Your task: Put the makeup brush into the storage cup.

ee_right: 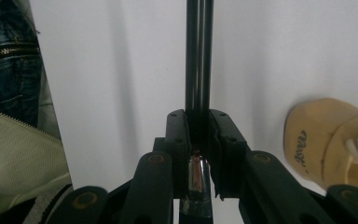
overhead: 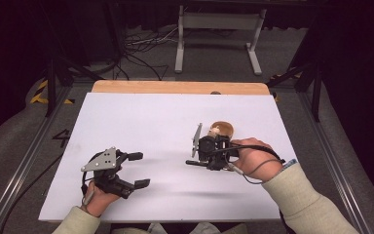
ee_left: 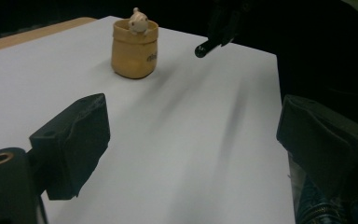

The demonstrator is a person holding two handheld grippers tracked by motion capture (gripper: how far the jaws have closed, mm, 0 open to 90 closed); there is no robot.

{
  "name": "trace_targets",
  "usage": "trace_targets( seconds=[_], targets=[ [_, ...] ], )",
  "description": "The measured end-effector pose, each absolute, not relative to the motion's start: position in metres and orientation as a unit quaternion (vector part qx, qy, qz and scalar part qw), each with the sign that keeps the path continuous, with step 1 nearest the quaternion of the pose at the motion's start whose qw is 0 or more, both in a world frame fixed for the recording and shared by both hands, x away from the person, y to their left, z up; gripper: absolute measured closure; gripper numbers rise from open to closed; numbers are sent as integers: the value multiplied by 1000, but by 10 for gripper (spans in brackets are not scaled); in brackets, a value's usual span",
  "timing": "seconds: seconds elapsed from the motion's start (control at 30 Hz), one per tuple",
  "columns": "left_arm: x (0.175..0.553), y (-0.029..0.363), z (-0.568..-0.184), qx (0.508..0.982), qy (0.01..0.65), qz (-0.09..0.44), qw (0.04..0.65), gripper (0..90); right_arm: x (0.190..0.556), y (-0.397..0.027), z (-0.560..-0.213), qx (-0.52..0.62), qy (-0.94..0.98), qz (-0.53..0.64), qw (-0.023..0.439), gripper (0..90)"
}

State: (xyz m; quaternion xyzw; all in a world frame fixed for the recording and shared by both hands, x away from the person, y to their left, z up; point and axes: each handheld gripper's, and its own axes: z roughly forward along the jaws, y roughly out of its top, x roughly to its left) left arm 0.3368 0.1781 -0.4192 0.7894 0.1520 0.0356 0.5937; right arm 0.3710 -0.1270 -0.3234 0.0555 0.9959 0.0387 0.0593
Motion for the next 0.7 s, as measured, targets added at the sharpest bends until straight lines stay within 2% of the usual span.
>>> trace_targets(
  seconds=[0.33,0.7],
  targets=[
    [340,158,-416,793,122,19,597,169,361,-110,-300,3,997,26,69,792],
    [341,140,-413,797,97,7,596,258,353,-89,-297,-38,997,6,65,791]
  ],
)
